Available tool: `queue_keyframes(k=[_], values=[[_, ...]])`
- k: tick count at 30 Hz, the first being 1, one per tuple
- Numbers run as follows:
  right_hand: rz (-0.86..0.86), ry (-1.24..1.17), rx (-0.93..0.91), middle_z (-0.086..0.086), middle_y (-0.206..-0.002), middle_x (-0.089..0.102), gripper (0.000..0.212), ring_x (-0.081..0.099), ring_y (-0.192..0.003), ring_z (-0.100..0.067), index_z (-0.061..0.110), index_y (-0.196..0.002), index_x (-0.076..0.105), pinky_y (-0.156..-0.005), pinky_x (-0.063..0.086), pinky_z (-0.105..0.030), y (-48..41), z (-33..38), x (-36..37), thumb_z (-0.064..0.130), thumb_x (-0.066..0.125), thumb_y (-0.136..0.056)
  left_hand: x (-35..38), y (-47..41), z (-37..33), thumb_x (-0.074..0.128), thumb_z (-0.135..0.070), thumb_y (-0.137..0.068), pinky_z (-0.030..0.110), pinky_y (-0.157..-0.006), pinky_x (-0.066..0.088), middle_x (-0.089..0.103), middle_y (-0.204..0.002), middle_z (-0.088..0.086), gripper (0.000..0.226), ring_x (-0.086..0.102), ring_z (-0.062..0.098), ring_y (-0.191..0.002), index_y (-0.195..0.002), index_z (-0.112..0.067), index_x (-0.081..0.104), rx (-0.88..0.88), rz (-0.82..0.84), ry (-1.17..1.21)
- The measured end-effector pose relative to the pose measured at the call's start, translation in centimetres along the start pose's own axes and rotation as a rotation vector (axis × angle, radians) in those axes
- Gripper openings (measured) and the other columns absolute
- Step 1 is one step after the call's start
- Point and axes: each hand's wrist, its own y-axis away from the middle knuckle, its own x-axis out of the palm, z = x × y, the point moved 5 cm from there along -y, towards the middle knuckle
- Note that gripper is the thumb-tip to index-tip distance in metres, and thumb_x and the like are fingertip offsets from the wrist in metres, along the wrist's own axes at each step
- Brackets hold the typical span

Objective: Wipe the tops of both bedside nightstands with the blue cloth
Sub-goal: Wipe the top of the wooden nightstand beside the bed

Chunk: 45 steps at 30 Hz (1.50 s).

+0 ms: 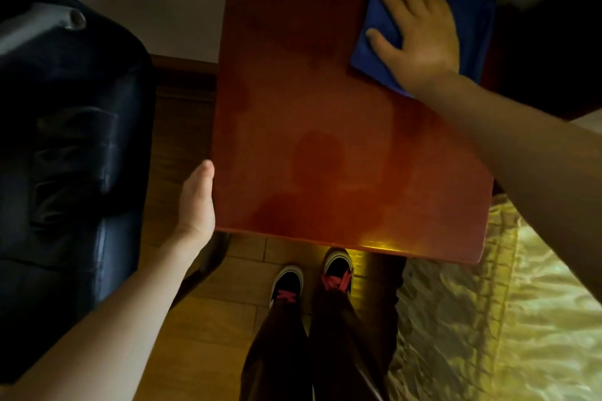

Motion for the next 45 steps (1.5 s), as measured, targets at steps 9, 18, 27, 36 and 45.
queue_keyframes(k=[9, 18, 27, 36, 45], values=[[0.064, 0.006, -0.105, 0.002, -0.16, 0.027, 0.068, 0.015, -0.149, -0.028, 0.025, -0.153, 0.028, -0.121, 0.006, -0.041, 19.8, 4.8, 2.1, 0.052, 0.045, -0.093, 0.2, 0.6, -0.8, 0.038, -0.054, -0.095, 0.02, -0.085, 0.041, 0.06, -0.119, -0.016, 0.035, 0.057, 0.001, -0.106, -0.118, -0.039, 0.059, -0.094, 0.032, 0.008], [0.031, -0.087, -0.145, 0.003, -0.155, 0.038, 0.069, 0.026, -0.146, -0.028, 0.025, -0.149, 0.039, -0.12, 0.014, -0.041, 19.2, 2.6, 1.8, 0.05, 0.055, -0.086, 0.0, 0.8, -0.8, 0.04, -0.061, -0.089, 0.014, -0.072, 0.041, 0.065, -0.082, -0.041, 0.022, 0.059, -0.022, -0.08, -0.095, -0.057, 0.06, -0.11, 0.01, 0.039], [-0.021, -0.033, 0.023, 0.003, -0.158, 0.031, 0.064, 0.024, -0.147, -0.025, 0.028, -0.151, 0.033, -0.12, 0.014, -0.041, 3.9, -5.2, -1.1, 0.056, 0.038, -0.093, -0.3, 0.1, 0.1, 0.036, -0.059, -0.093, 0.008, -0.073, 0.035, 0.057, -0.098, -0.035, 0.065, 0.053, -0.024, -0.09, -0.142, -0.019, 0.043, -0.048, -0.052, -0.029], [0.035, -0.006, -0.09, 0.004, -0.159, 0.029, 0.067, 0.017, -0.149, -0.028, 0.026, -0.152, 0.031, -0.12, 0.009, -0.042, 20.8, -0.3, 0.5, 0.047, 0.049, -0.09, 0.3, 0.9, -0.8, 0.035, -0.051, -0.098, -0.001, -0.059, 0.043, 0.057, -0.094, -0.036, 0.044, 0.054, -0.026, -0.071, -0.136, -0.032, 0.048, -0.077, -0.034, 0.001], [0.01, 0.005, -0.026, 0.007, -0.157, 0.03, 0.073, 0.02, -0.148, -0.025, 0.029, -0.151, 0.031, -0.12, 0.013, -0.044, 28.3, 1.0, 1.7, 0.05, 0.054, -0.085, 0.3, 1.2, -1.7, 0.039, -0.066, -0.084, 0.026, -0.074, 0.044, 0.07, -0.098, -0.019, 0.032, 0.065, -0.001, -0.091, -0.091, -0.053, 0.067, -0.112, 0.054, -0.011]])
